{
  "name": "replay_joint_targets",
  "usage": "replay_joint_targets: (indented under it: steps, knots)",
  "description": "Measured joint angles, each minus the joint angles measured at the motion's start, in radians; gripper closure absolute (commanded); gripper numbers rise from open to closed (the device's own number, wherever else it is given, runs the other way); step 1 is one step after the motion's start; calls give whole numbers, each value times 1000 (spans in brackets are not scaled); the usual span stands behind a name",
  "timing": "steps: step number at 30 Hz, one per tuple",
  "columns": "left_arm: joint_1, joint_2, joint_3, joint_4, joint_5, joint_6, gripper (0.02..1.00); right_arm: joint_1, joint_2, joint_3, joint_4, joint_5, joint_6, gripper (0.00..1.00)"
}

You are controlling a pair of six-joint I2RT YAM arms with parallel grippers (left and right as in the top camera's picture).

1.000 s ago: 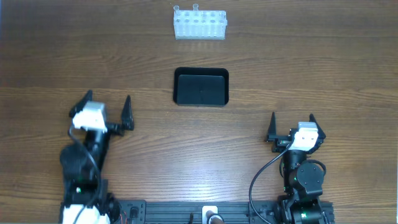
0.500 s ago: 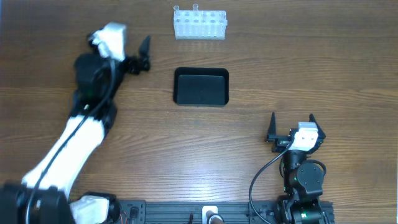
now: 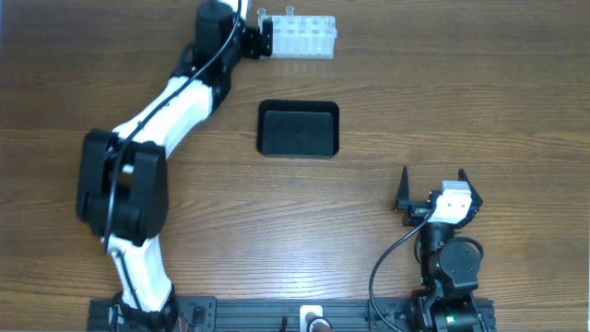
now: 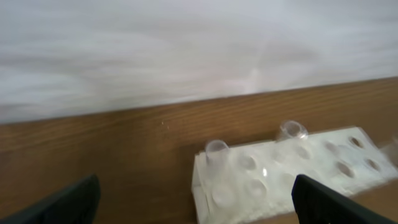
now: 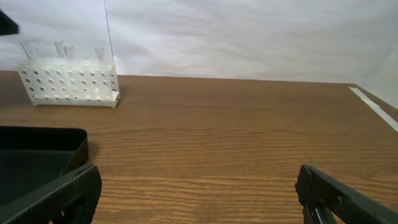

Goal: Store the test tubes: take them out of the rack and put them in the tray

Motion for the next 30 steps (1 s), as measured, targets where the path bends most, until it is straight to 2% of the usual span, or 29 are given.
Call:
replay_joint_targets:
  steps: [5, 16, 25, 30]
  knots:
    - [-5, 109, 127, -24, -18, -27, 47, 0, 0, 0, 0, 0, 0, 9]
    - [-21, 183, 166, 8, -64, -71, 134, 0, 0, 0, 0, 0, 0, 9]
    - [-35, 215, 195, 8, -76, -83, 369, 0, 0, 0, 0, 0, -1, 7]
    - [-46, 215, 198, 10, -79, -82, 426, 0, 0, 0, 0, 0, -1, 9]
